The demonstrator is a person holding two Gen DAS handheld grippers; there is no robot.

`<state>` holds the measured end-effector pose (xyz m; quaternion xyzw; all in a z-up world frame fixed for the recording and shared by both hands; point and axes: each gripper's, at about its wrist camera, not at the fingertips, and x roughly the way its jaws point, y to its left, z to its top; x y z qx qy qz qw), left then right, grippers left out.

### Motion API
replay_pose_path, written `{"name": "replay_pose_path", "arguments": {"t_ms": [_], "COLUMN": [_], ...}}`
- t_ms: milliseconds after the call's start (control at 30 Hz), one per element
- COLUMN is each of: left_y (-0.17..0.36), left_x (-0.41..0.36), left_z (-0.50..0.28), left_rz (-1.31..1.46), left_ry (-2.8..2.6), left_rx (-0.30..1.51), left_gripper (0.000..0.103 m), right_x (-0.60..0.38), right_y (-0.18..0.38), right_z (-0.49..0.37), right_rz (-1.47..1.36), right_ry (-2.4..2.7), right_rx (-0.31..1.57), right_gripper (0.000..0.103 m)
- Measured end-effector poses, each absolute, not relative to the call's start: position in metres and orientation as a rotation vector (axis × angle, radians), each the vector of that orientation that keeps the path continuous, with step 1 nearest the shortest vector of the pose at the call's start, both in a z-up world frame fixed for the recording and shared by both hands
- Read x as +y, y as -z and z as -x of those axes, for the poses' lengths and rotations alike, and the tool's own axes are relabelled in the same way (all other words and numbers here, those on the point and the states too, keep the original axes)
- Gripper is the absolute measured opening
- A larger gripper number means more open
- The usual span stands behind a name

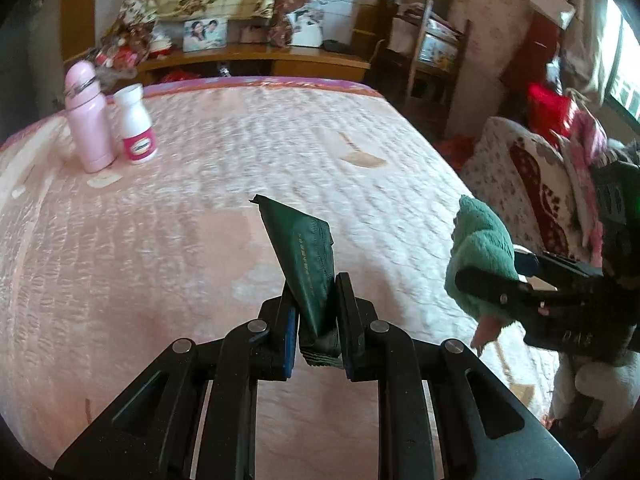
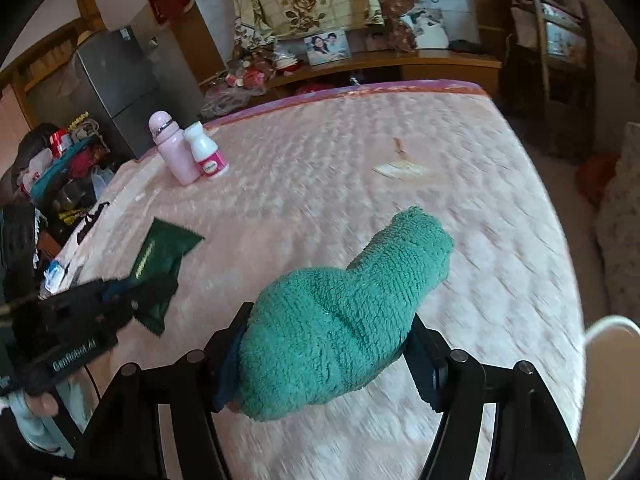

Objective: Collect trash
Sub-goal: 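Carry the green packet and green towel over the white bucket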

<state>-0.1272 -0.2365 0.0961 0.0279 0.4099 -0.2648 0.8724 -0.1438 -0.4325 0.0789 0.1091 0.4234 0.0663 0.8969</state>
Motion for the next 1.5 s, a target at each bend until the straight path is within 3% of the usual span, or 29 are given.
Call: {"name": "replay_pose_path", "arguments": {"t_ms": [633,1500], "left_y": [-0.108,-0.095], "left_x": [-0.341,-0.464], "left_z": [0.199,0.237], "left_rz": [-0.203,-0.296], "left_ry": [0.687,0.854], "left_rx": [0.8,0.818], "left_gripper": [0.015,0.015], "right_x": [-0.523,-0.644], "right_y": [-0.086,-0.068], "right_z": [0.264,0.336], "right_rz": [-0.273,-0.387], "right_ry": [0.031,0.272], "right_rx": [0.834,0.833], "right_gripper": [0.068,0.068]}}
